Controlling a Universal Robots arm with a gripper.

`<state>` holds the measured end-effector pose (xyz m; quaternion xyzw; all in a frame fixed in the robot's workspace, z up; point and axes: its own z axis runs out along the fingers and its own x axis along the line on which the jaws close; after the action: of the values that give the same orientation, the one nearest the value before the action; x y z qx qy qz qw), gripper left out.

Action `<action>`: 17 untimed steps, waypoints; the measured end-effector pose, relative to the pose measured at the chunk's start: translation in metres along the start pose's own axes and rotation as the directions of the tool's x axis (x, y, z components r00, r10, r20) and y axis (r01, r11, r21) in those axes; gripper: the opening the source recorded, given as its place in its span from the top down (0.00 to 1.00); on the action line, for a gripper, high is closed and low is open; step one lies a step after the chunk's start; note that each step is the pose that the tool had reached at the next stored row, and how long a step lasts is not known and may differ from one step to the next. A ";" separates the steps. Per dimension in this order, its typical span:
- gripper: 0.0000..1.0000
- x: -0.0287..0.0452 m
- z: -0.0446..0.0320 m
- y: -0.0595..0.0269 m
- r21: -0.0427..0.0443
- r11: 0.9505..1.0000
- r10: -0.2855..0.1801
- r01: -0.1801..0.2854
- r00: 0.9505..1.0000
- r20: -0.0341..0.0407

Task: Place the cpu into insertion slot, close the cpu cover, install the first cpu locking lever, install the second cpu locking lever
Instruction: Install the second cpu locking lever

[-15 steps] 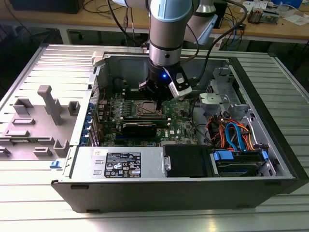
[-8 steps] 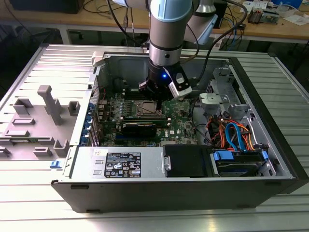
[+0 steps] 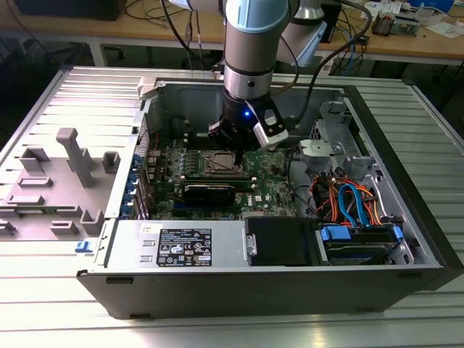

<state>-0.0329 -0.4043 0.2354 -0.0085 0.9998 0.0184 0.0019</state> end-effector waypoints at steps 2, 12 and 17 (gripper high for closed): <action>0.89 0.0000 -0.0022 0.0001 0.000 1.000 0.000 0.000 1.000 0.000; 0.89 0.0002 -0.0041 -0.0112 0.000 1.000 0.000 0.000 1.000 0.000; 0.89 0.0003 -0.0046 -0.0151 0.000 1.000 0.000 0.000 1.000 0.000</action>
<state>-0.0329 -0.4196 0.2394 -0.0084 0.9998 0.0183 0.0018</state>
